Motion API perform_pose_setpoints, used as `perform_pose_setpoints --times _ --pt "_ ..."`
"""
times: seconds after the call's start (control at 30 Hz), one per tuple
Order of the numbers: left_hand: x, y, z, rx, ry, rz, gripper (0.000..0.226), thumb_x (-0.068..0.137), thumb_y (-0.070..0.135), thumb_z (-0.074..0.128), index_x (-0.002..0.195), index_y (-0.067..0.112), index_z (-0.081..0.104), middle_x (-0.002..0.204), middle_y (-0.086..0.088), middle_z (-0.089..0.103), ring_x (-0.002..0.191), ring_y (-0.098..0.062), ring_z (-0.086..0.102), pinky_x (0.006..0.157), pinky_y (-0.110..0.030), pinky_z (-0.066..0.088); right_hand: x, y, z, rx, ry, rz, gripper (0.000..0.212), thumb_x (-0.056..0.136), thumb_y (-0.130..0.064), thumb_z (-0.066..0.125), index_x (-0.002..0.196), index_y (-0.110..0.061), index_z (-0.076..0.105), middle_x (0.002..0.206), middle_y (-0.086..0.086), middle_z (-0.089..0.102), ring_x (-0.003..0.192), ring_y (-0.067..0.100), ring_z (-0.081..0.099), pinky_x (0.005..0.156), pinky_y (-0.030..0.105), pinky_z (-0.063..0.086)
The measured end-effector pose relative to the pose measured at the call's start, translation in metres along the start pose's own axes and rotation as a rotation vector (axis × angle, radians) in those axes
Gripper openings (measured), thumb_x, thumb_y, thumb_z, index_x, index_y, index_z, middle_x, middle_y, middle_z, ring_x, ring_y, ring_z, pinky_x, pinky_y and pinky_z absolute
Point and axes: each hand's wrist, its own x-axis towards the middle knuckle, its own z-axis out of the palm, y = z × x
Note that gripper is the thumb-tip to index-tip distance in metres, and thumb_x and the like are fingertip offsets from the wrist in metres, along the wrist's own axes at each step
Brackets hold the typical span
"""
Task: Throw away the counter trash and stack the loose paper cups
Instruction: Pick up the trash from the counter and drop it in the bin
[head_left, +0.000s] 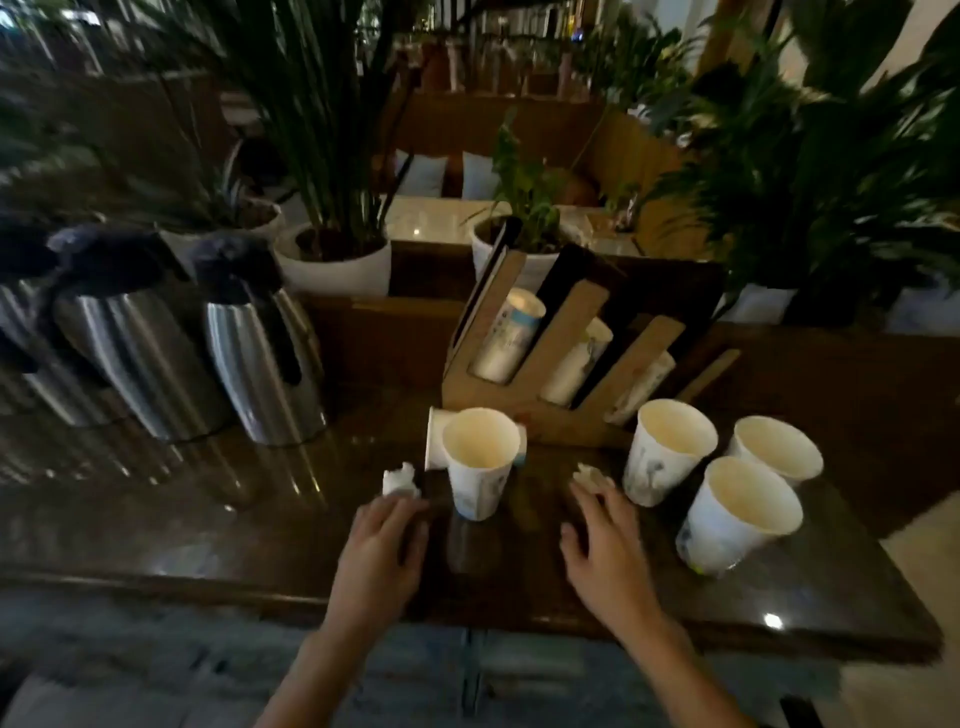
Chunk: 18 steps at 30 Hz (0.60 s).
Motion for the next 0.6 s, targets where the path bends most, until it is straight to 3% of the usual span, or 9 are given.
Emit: perform_pose_setpoints --times 0.1,0.2,0.3,0.4,0.5,0.6 --pt "0.025 -0.007 0.000 0.202 -0.108 -0.034 0.057 0.094 0.024 0.069 0.148 0.021 0.049 0.158 -0.006 0.044 0.143 -0.029 0.039 0.115 -0.042 0.040 0.028 -0.002 0.005 -0.226 -0.121 0.032 0.063 0.098 -0.026 0.059 0.155 -0.014 0.035 0.165 0.019 0.017 0.149 0.042 0.019 0.119 0.048 0.027" --pt "0.040 -0.012 -0.002 0.289 -0.299 -0.089 0.058 0.100 0.033 0.057 0.155 0.023 0.039 0.165 -0.002 0.036 0.149 -0.031 0.035 0.118 -0.047 0.038 0.045 -0.006 0.004 -0.307 -0.252 0.086 0.058 0.102 -0.028 0.049 0.156 -0.014 0.032 0.164 0.015 0.025 0.145 0.038 0.031 0.116 0.044 0.033" --pt "0.036 -0.012 -0.011 0.339 -0.311 -0.047 0.046 0.099 0.024 0.058 0.145 0.022 0.055 0.152 -0.002 0.055 0.136 -0.030 0.051 0.111 -0.045 0.047 0.039 -0.012 -0.007 -0.317 -0.266 0.032 0.050 0.098 -0.014 0.055 0.148 -0.014 0.049 0.152 0.009 0.048 0.130 0.032 0.050 0.109 0.038 0.044" --pt "0.017 -0.013 -0.016 0.307 -0.289 0.037 0.034 0.089 0.009 0.072 0.123 0.016 0.073 0.126 -0.004 0.074 0.115 -0.027 0.067 0.098 -0.041 0.058 0.010 -0.015 -0.018 -0.305 -0.295 -0.036 0.053 0.092 -0.002 0.059 0.142 -0.017 0.057 0.144 0.005 0.056 0.122 0.029 0.054 0.102 0.036 0.047" --pt "-0.010 -0.013 -0.020 0.281 -0.251 0.062 0.032 0.080 -0.002 0.079 0.111 0.007 0.078 0.111 -0.010 0.076 0.105 -0.031 0.071 0.087 -0.040 0.063 -0.025 -0.013 -0.029 -0.243 -0.329 -0.055 0.047 0.093 -0.002 0.059 0.136 -0.019 0.064 0.135 0.005 0.061 0.116 0.028 0.057 0.095 0.035 0.048" --pt "-0.029 -0.003 -0.024 0.321 -0.239 0.048 0.050 0.072 -0.010 0.082 0.119 0.005 0.076 0.105 -0.012 0.073 0.087 -0.031 0.072 0.071 -0.040 0.063 -0.054 -0.005 -0.042 -0.090 -0.339 -0.034 0.032 0.091 -0.004 0.066 0.120 -0.014 0.074 0.123 0.003 0.067 0.108 0.024 0.064 0.094 0.032 0.052"
